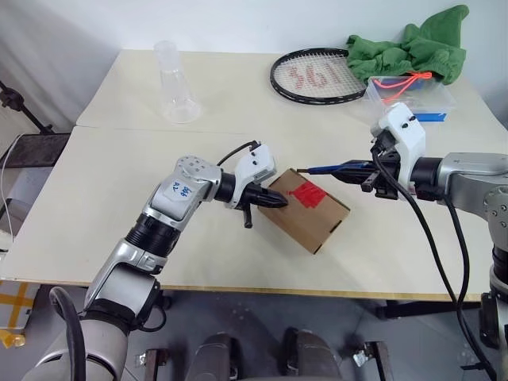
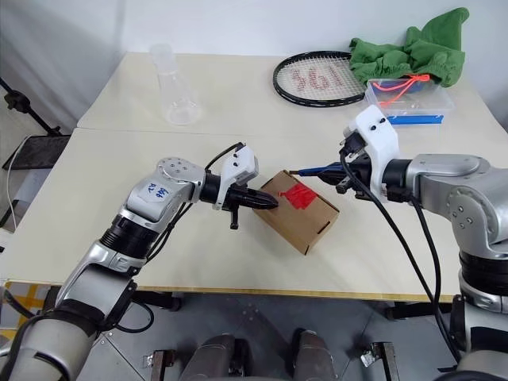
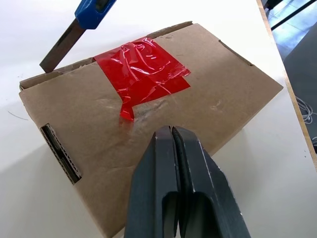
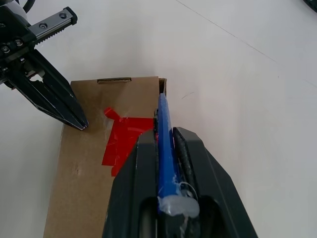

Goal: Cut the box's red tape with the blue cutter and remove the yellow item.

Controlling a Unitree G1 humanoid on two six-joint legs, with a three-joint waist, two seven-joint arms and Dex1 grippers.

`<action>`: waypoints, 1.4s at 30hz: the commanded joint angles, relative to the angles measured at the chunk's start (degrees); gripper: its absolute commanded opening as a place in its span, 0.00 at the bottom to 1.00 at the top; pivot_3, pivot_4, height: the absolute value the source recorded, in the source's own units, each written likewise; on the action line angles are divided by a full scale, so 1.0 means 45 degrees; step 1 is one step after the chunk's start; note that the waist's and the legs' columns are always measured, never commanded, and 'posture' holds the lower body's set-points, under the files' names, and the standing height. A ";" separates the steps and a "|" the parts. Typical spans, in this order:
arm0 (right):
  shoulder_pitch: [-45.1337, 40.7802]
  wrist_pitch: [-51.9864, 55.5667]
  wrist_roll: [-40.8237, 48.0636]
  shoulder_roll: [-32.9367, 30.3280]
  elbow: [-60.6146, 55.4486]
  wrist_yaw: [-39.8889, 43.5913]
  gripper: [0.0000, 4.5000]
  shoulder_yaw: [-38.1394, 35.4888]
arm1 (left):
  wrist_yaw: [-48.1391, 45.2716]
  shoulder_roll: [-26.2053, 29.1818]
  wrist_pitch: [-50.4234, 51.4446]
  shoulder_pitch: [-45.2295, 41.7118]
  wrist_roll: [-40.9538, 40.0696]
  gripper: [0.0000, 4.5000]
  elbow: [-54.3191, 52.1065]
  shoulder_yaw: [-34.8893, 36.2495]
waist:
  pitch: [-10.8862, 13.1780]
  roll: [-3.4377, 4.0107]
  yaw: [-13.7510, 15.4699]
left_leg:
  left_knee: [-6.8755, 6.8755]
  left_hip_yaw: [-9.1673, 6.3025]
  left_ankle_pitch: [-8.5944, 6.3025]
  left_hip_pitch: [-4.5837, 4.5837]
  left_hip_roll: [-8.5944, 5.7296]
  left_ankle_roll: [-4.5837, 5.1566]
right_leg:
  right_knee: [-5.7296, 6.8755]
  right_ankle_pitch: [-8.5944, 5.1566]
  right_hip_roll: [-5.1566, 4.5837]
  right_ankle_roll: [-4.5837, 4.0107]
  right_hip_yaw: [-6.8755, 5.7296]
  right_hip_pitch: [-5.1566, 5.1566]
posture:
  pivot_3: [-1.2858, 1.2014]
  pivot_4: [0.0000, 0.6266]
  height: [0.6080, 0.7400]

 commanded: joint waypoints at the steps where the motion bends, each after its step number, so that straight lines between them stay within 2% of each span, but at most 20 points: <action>1: -0.0140 -0.0152 0.0069 -0.0203 -0.0315 0.0045 0.03 -0.0283 | 0.0044 0.0000 0.0085 -0.0046 0.0445 0.01 0.0250 -0.0142 | 0.0000 0.0000 -0.0002 | 0.0000 0.0000 0.0000 0.0000 0.0000 0.0000 | 0.0000 0.0000 0.0000 0.0000 0.0000 0.0000 | 0.52 0.24 1.00; 7: -0.0684 -0.0086 0.0293 -0.0076 -0.0242 0.0039 0.03 -0.0591 | 0.0025 0.0007 0.0096 -0.0036 0.0461 0.01 0.0243 -0.0141 | 0.0000 0.0000 -0.0005 | 0.0006 -0.0001 0.0000 0.0000 0.0001 0.0000 | 0.0005 0.0000 0.0000 0.0000 0.0001 0.0000 | 0.52 0.24 1.00; 28: 0.0244 -0.0249 0.0190 -0.0779 -0.0322 0.0262 0.03 -0.0044 | 0.0014 -0.0023 0.0053 -0.0049 0.0506 0.01 0.0262 -0.0162 | 0.0000 0.0000 -0.0004 | 0.0033 -0.0002 0.0000 0.0000 0.0002 0.0000 | 0.0028 0.0000 -0.0003 0.0000 0.0004 0.0000 | 0.52 0.24 1.00; 35: -0.0023 -0.0616 -0.0008 -0.0450 0.0290 -0.0078 0.03 -0.0240 | -0.0019 -0.0038 0.0057 0.0013 0.0508 0.01 0.0176 -0.0169 | 0.0000 0.0000 -0.0005 | 0.0050 -0.0002 0.0000 0.0000 0.0003 0.0000 | 0.0041 0.0000 -0.0005 0.0000 0.0006 0.0001 | 0.52 0.24 1.00; 42: 0.0491 -0.0765 -0.0078 -0.0527 0.0323 -0.0076 0.03 -0.0260 | -0.0082 0.0041 0.0088 0.0111 0.0514 0.01 -0.0008 -0.0191 | 0.0000 0.0000 -0.0004 | 0.0063 -0.0003 0.0000 -0.0002 0.0004 0.0001 | 0.0050 0.0000 -0.0007 0.0000 0.0007 0.0001 | 0.52 0.24 1.00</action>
